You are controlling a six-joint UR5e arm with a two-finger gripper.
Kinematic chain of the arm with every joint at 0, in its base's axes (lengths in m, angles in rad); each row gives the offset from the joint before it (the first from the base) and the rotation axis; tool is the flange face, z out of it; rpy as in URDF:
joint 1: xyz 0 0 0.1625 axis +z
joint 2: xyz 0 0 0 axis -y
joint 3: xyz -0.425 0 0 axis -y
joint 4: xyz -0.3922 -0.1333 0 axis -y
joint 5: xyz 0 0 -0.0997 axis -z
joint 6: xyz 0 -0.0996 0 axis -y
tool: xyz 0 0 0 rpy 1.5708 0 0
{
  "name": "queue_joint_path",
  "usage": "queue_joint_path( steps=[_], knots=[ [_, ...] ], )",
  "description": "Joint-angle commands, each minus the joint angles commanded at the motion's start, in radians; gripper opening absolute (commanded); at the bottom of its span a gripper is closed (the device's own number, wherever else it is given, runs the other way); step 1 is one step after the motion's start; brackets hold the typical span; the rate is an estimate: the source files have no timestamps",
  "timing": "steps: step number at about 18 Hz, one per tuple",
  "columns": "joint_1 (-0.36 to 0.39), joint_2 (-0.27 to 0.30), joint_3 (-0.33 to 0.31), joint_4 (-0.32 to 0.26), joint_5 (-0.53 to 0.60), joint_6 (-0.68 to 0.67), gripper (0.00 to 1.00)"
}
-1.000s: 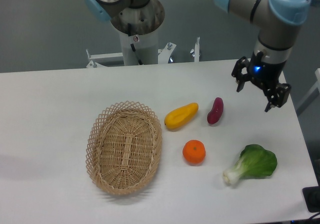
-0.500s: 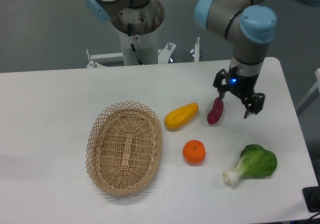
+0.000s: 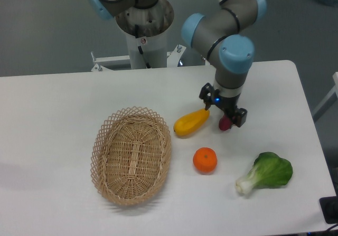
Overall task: Pick up the mango from the table
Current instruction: 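Move the open gripper over the yellow mango beside the purple sweet potato, then lower the gripper around the yellow mango and close it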
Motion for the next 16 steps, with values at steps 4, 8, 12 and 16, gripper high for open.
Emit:
queue_joint_path(
  steps=[4,8,12,16],
  knots=[
    [-0.023,0.002,-0.049,0.080,0.029,0.003,1.00],
    [-0.032,0.005,-0.072,0.085,0.037,0.001,1.00],
    [-0.051,0.005,-0.100,0.083,0.049,0.011,1.00],
    [-0.066,-0.002,-0.106,0.086,0.062,-0.003,1.00]
  ],
)
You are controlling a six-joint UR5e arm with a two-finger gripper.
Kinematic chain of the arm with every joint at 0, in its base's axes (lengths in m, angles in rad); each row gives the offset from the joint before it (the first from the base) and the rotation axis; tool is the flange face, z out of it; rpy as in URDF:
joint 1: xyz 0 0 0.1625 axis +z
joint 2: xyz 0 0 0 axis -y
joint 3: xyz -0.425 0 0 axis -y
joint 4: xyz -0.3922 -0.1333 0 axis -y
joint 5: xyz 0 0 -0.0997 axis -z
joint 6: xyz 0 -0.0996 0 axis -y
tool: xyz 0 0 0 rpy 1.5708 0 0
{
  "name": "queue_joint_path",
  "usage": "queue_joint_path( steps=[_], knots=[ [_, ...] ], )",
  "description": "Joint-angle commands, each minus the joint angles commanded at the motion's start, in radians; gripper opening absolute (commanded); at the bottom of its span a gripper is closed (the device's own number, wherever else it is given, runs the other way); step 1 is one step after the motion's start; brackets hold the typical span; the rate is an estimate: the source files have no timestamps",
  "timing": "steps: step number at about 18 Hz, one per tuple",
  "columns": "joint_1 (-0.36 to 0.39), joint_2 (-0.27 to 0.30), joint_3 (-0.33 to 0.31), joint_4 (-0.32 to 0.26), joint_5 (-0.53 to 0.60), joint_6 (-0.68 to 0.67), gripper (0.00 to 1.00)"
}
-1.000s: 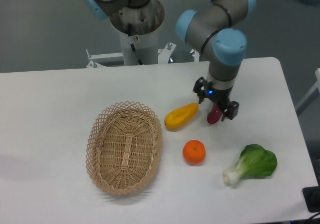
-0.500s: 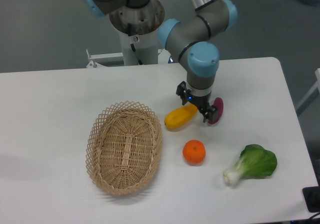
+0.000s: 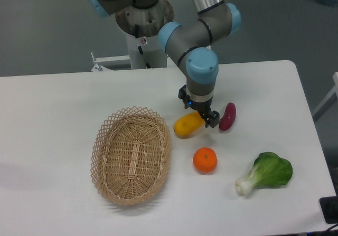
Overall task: Pick up the mango from the table
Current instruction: 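Lower the gripper around the yellow mango and close it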
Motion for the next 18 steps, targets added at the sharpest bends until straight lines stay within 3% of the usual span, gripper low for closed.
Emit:
queue_joint_path(
  steps=[4,5,7,8,15,18],
  knots=[
    [-0.008,-0.006,-0.006,0.031,0.002,-0.009,1.00],
    [-0.012,-0.006,-0.006,0.037,0.000,-0.018,0.92],
    [-0.012,-0.006,-0.005,0.040,0.000,-0.023,0.61],
    [-0.012,-0.006,-0.003,0.040,0.000,-0.023,0.56],
    [-0.012,-0.006,0.009,0.038,-0.002,-0.021,0.37],
    [-0.012,-0.003,0.018,0.038,-0.002,-0.017,0.35]
  ],
)
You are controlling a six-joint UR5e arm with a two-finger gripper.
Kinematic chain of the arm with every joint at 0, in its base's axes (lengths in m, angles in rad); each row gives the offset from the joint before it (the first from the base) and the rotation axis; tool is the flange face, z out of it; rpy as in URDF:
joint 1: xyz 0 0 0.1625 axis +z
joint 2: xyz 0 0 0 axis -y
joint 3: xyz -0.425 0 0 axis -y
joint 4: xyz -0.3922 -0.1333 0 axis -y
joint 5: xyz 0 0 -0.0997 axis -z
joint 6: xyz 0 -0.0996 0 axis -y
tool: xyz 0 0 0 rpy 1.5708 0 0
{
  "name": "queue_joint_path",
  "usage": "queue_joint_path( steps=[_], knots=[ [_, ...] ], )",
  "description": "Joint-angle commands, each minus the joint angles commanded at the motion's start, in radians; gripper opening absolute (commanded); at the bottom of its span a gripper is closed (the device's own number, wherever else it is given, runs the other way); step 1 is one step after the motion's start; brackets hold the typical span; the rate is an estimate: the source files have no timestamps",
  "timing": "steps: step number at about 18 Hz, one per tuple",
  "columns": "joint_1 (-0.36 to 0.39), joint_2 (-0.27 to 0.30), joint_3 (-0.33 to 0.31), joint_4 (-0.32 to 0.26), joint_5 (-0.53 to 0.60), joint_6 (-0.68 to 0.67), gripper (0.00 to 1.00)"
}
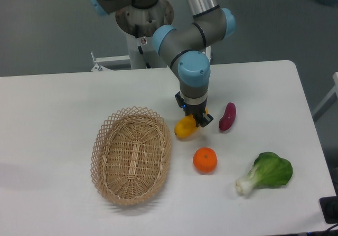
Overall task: Pick up the mango from the table
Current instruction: 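Lift the grasped mango up and away from the sweet potato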
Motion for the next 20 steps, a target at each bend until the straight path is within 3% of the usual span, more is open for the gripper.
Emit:
queue_joint_path(
  steps=[3,5,10,15,20],
  knots=[
    [0.006,0.011,0.023,-0.003,-0.008,0.011,0.35],
    [0.009,0.014,0.075,-0.032,-0.006,0.012,0.36],
    [0.025,0.060,0.260,-0.267,-0.027,0.072,0.37],
    [0.080,0.063,0.463,-0.418,-0.175,0.061,0.37],
    [0.143,0.060,0.606,-0.541,-0.235,0.075,0.37]
  ],
)
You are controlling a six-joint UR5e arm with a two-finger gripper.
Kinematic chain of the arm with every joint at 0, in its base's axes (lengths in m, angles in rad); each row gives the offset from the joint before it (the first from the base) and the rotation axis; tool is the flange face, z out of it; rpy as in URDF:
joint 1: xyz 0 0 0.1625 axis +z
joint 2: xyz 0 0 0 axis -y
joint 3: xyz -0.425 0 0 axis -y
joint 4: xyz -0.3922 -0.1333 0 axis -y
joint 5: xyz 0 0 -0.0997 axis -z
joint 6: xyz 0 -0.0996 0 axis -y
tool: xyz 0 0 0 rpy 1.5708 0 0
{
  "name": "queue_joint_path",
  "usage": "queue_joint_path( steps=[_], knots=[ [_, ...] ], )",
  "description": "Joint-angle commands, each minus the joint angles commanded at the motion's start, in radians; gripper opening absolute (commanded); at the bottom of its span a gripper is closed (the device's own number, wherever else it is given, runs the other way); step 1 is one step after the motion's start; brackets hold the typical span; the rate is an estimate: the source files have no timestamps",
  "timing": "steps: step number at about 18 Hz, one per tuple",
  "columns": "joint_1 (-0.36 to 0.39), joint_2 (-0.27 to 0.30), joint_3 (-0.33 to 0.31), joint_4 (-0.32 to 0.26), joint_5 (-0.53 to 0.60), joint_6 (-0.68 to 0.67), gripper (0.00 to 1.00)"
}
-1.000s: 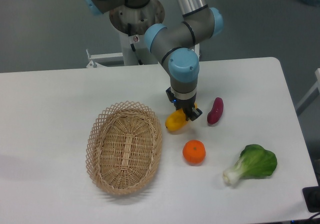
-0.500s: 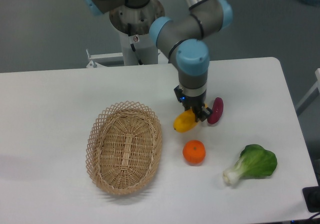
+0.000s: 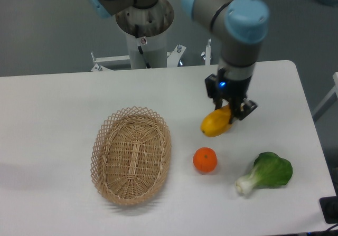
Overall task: Pick up the mango from the table
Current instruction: 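Lift the grasped mango up and away from the sweet potato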
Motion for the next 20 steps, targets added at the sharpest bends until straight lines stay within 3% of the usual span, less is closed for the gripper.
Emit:
queue_joint_path(
  steps=[20],
  knots=[
    [0.117,-0.011,0.020,-0.022,0.005,0.221,0.37]
  ],
)
